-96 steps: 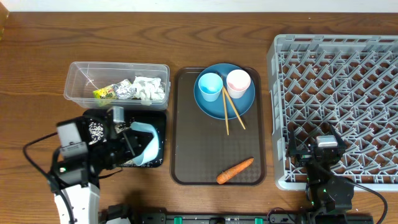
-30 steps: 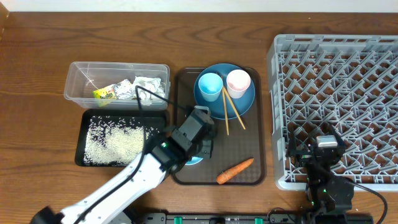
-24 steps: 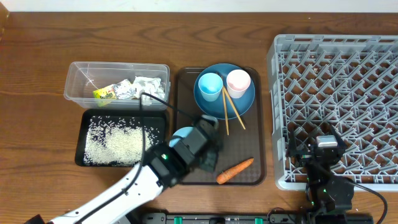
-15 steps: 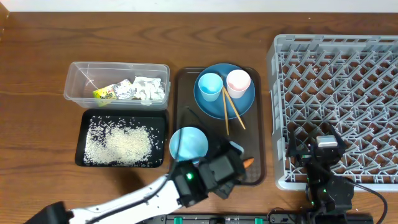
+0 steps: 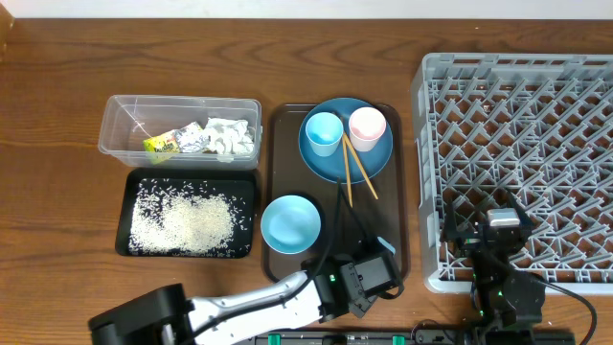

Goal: Sort waste into correct bins and load items into the dishwasher rack
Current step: 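Move the left gripper to the carrot and grasp it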

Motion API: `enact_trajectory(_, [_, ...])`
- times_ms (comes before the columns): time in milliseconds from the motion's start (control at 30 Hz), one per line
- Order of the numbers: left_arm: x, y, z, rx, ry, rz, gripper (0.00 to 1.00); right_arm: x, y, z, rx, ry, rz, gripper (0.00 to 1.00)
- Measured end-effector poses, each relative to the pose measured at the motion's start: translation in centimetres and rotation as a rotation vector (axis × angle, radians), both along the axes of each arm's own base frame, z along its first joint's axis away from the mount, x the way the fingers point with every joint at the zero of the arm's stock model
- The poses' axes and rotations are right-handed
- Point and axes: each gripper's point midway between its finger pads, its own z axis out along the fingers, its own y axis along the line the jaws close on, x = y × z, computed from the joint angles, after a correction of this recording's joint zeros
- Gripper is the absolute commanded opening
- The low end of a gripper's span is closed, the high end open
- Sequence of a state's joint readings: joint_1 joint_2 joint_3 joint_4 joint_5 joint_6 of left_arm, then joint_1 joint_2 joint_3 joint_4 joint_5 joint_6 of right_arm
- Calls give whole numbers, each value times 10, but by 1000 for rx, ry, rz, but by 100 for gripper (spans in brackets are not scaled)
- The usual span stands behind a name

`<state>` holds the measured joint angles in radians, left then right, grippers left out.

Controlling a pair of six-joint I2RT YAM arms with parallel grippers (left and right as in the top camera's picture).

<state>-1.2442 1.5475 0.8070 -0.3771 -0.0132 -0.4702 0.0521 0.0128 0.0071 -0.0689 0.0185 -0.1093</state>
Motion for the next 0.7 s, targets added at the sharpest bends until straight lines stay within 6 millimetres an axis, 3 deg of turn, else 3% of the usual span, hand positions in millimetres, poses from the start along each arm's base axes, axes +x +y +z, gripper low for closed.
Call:
enact_trajectory(467, [3,1,-4,14,-16,7,32,0,0,0,0,0,0,99])
enact_trajectory(700, [9,-3,26,-57,-75,-15,32,0,0,0,0,0,0,99])
